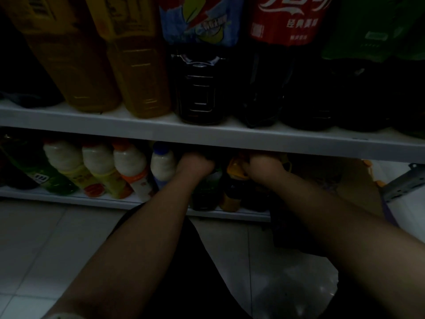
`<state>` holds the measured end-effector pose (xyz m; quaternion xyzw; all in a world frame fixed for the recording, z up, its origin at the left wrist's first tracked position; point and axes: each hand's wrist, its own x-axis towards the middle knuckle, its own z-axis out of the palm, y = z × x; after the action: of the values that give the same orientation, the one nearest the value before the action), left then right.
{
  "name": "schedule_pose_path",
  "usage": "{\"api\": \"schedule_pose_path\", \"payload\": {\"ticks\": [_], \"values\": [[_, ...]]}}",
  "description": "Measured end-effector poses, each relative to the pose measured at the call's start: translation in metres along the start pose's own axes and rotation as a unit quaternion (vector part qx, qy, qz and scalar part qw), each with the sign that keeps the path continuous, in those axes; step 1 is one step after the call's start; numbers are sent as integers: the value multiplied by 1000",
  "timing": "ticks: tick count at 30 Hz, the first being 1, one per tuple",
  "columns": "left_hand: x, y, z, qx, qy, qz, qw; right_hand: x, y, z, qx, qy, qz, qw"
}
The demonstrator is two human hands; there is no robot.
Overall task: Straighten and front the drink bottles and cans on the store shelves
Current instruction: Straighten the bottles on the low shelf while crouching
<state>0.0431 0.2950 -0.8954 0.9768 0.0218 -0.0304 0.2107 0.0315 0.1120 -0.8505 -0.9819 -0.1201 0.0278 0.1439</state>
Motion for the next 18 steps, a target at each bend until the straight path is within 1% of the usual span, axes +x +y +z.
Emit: {"api": "schedule_pose_path", "payload": {"ticks": [2,3,5,7,9,14,17,18], "values": [[4,2,-3,-5,5,35,999,0,0,1,12,7,-1,1000],[5,1,-5,-13,14,46,999,0,0,1,18,8,-2,1000],[5,-1,-5,3,24,57,998,0,-1,1,17,0,-1,1000],[1,-1,-3,9,47,51,998,1,-1,1,19,-7,7,1000],[-3,0,-2,-26,68,34,997,2,-2,1,23,-8,13,1000],[-7,-3,3,-57,59,-39,996,1,-1,1,29,8,19,999],[-7,-5,8,-40,70,-26,996,1,-2,2,38,21,14,999],[-9,-6,9,-48,77,-33,995,1,-3,2,49,25,17,998]]}}
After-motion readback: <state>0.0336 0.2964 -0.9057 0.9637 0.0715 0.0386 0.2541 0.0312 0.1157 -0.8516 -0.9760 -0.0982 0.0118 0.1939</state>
